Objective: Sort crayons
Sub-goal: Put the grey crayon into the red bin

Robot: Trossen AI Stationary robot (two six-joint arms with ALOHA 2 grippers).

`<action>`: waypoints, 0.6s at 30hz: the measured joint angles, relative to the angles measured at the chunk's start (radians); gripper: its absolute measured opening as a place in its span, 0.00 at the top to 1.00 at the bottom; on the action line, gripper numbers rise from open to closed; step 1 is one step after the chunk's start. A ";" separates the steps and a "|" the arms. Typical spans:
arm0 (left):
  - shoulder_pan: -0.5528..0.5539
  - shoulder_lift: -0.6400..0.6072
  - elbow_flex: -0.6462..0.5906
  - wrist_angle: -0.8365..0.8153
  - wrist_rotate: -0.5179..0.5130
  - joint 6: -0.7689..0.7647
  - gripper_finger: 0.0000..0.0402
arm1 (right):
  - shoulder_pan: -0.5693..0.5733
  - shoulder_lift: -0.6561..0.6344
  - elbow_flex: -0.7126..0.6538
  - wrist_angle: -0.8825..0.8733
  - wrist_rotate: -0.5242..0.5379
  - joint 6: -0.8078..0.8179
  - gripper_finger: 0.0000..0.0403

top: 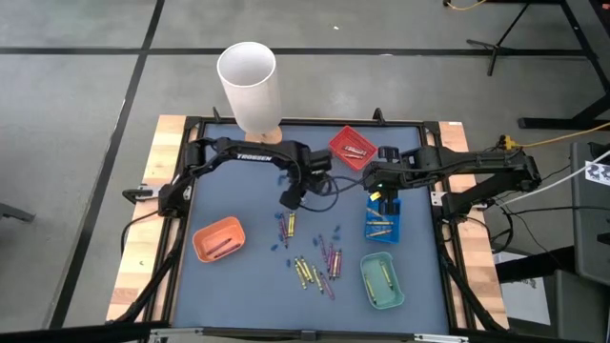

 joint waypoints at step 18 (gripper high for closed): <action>0.009 -0.006 -0.175 0.165 -0.001 0.025 0.77 | 0.000 0.000 0.000 0.029 0.000 0.007 0.69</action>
